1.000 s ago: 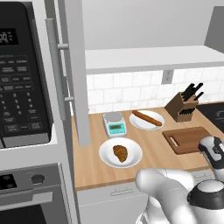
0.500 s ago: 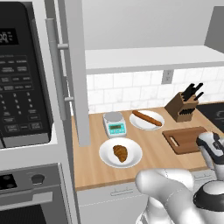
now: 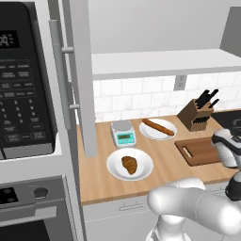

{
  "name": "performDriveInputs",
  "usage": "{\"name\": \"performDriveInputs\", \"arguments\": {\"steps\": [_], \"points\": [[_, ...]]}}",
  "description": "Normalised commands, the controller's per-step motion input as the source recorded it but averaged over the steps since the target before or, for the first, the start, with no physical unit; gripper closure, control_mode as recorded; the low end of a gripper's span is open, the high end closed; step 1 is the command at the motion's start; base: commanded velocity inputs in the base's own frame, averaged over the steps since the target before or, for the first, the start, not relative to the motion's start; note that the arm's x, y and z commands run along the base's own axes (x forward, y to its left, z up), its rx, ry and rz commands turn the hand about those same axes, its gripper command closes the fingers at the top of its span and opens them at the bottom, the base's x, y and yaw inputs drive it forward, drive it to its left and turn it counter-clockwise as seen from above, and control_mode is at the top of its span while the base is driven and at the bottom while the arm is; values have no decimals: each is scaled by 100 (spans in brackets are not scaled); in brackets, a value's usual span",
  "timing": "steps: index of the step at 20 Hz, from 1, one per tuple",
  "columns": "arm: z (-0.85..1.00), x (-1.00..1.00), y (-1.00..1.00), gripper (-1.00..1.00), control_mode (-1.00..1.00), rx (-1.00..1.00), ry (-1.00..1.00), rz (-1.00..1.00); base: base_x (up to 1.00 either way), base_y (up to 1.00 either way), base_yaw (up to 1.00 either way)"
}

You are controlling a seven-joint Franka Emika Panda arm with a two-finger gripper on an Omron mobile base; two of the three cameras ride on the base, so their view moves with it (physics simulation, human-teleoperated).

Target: From the different types of pastries on the counter, select a croissant and place it on the cutting board. Then retrieve a jar of jam from the cabinet and place it alongside the croissant on the cutting board.

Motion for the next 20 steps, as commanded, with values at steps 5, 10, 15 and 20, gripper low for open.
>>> {"name": "performDriveInputs", "arguments": {"steps": [5, 10, 15, 20], "points": [[-74, 7, 0, 100, -100, -10, 2, -3, 0, 0, 0], [-18, 42, -1, 100, -100, 0, -4, -5, 0, 0, 0], [-8, 11, -1, 100, -100, 0, -2, 0, 0, 0, 0], [-45, 1, 0, 100, -100, -13, 10, 0, 0, 0, 0]]}}
